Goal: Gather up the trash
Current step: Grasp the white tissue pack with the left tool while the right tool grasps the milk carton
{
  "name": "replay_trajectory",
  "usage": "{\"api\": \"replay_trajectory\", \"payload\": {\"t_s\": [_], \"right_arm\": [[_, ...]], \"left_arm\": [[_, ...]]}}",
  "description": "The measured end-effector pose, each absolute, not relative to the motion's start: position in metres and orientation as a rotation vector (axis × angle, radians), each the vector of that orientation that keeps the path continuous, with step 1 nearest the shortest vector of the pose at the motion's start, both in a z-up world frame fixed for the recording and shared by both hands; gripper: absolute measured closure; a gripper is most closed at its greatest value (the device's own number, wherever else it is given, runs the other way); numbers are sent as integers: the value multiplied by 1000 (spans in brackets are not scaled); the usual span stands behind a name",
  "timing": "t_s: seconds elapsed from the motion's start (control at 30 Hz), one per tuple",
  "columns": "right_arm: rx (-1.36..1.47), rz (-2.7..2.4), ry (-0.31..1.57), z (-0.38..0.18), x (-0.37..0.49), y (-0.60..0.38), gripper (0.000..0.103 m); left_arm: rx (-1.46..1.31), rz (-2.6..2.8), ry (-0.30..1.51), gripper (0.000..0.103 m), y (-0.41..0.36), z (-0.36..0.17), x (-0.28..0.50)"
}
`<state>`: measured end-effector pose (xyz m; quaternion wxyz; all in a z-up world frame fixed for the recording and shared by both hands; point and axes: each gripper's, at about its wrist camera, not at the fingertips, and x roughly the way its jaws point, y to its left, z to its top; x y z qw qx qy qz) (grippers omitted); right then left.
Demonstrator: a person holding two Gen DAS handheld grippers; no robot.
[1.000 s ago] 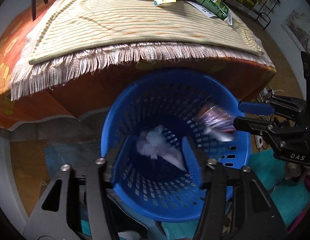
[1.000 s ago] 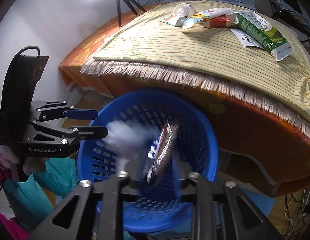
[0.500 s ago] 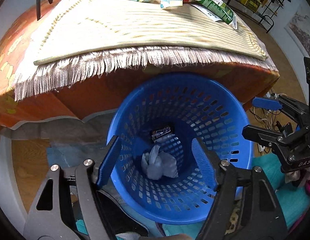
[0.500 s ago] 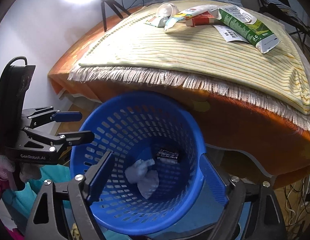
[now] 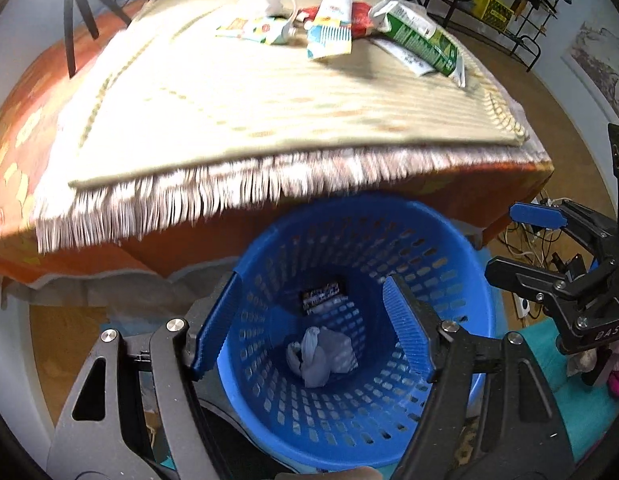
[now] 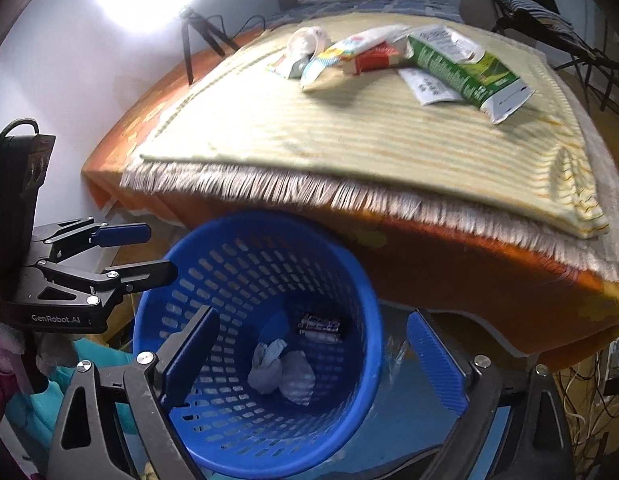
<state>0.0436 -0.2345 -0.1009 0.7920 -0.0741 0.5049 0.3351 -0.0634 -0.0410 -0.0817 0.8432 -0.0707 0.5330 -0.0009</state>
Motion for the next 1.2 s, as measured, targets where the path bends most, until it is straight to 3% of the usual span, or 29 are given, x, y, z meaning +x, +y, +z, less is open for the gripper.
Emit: {"api": "replay_trajectory", "payload": {"t_s": [0.47,0.63,1.2], "right_arm": [[-117,648,924,-37,116,-260,6],[-130,665,846,-20,150,-263,0],[-324,698,890,-56,249,-233,0]], "left_arm": [[-143,-5,1016,28,-35,-33,2],[-135,-13,996,27,-34,-20,39],[-170,-3,1034,28,-20,-35,158]]}}
